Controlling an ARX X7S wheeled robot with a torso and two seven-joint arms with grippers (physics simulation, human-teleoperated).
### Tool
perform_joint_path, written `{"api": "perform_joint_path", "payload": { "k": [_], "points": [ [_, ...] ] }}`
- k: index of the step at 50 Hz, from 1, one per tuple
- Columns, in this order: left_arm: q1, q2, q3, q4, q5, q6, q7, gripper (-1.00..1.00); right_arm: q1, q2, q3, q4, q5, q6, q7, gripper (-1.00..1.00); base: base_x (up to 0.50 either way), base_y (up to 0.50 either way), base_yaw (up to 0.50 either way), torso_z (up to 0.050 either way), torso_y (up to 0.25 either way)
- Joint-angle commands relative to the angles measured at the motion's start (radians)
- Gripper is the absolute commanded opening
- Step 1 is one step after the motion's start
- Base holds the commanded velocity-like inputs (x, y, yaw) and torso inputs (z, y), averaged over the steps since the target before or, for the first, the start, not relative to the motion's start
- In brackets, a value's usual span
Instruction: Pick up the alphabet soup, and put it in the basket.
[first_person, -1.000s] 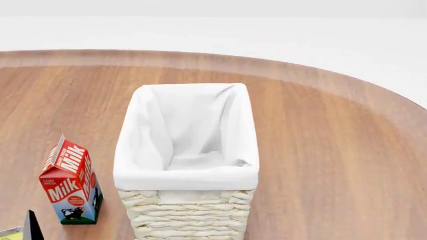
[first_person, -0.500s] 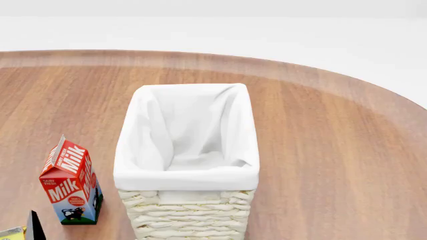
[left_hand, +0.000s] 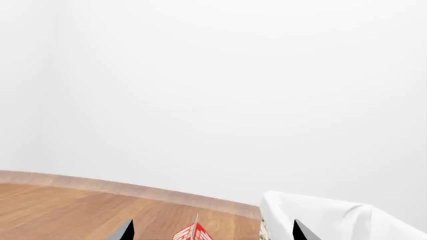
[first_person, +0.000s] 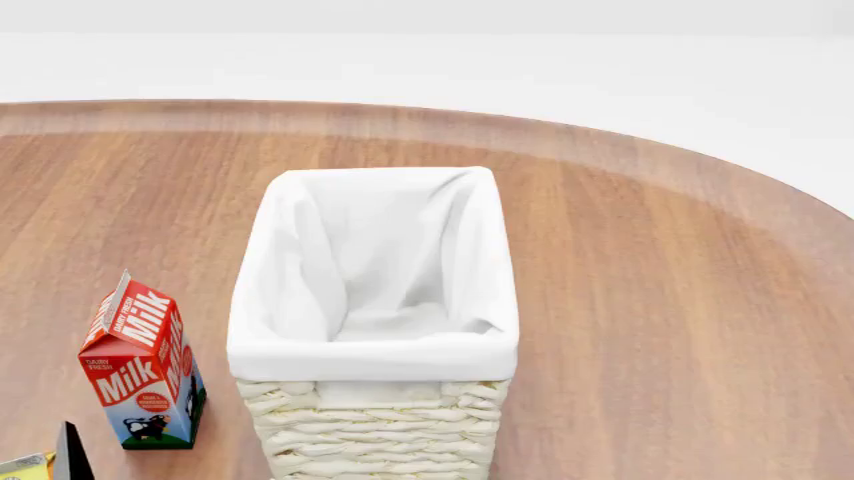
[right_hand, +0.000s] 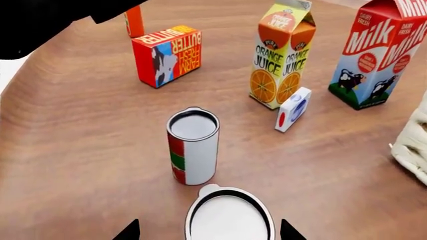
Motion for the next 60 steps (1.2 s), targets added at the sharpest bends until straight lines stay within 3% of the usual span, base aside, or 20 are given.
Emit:
{"api": "perform_joint_path", "payload": {
  "k": [1,19,60],
  "points": [
    [-0.001,-0.003,0.003,-0.001,0.000,0.000,-0.003,1.00,0.001,0.003,-0.012,-0.005,-0.027,0.007,0.011,1.00,0.00,0.00,0.00,0.000,0.000],
    [-0.002,-0.007,0.007,0.000,-0.001,0.000,-0.008,1.00,0.034,-0.016,0.015,0.033,-0.019,0.036,0.041,1.00,0.00,0.00,0.00,0.000,0.000],
    [0.003,-0.018,0.014,0.005,-0.004,0.011,-0.019,1.00,0.105,-0.093,-0.070,0.114,-0.089,0.103,0.006,1.00,0.00,0.00,0.00,0.000,0.000]
  ]
}}
